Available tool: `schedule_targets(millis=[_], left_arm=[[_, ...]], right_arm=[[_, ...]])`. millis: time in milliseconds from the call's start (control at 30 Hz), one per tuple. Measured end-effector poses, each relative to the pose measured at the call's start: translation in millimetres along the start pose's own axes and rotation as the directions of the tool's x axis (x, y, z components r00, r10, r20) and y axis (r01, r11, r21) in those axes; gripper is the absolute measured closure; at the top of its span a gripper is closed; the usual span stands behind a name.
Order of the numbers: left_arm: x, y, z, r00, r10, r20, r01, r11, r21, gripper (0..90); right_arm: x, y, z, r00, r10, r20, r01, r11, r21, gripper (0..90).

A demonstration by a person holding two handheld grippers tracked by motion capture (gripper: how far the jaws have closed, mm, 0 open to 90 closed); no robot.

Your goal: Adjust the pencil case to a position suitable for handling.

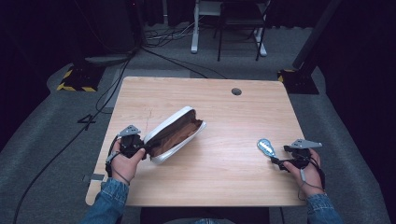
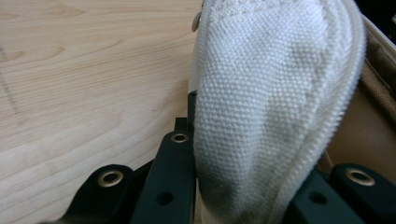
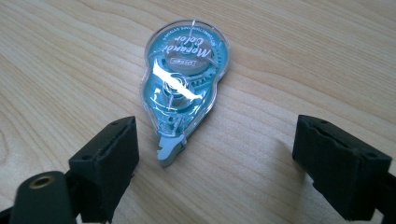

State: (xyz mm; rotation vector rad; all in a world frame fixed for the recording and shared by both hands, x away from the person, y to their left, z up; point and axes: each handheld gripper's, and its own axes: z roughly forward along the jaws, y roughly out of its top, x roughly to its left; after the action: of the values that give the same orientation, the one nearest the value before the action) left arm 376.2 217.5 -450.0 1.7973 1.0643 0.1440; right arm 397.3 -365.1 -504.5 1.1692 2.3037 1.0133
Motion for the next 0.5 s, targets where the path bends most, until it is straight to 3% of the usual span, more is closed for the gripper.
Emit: schedule_targets(millis=[500], left_arm=[[-38.2, 3.9, 9.1, 0.9939, 0.073, 0.083, -0.075, 0.9969, 0.022, 83.3]], right_arm=[[0.0, 0.0, -0.1, 1.0, 0.0, 0.0, 0.0, 1.0, 0.001, 14.9]])
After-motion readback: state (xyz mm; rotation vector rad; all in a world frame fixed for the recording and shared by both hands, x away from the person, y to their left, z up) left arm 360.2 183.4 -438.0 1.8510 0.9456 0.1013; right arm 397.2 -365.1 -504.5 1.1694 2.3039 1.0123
